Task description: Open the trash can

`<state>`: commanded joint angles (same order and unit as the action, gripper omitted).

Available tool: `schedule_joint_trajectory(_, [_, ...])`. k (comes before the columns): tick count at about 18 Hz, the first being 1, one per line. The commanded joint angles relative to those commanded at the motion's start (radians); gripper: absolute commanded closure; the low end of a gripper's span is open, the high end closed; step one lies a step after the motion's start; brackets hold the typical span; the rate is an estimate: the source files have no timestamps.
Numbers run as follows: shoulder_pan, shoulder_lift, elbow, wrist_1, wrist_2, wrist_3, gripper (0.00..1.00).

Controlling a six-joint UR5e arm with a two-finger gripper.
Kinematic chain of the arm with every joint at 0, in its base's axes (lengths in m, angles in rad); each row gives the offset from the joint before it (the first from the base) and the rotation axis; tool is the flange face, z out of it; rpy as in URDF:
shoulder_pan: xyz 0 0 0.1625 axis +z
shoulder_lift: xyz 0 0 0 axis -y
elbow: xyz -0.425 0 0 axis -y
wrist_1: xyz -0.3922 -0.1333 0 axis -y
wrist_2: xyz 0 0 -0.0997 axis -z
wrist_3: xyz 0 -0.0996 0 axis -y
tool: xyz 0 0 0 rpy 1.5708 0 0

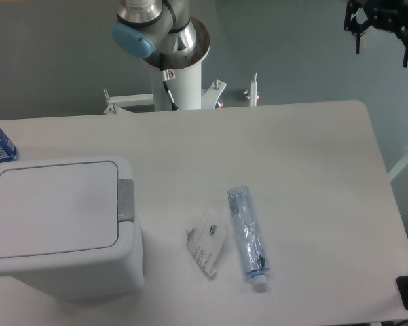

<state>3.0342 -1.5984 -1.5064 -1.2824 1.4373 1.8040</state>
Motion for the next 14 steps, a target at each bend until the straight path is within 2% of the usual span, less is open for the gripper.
schedule_joint_trajectory(6, [-0.012,-0.002,0.0,-0.003,-0.002,-0.008,0.0])
schedule_joint_trajectory(8, [-0.023,-0.005,0.0,0.006,-0.002,-0.095,0.0])
schedule_joint_trajectory(12, [-0.095,-0.032,0.0,0.1,-0.002,-0.322,0.0])
schedule_joint_trajectory(14, [-0.1,-0.041,0.005,0.106,-0.002,-0.409,0.0])
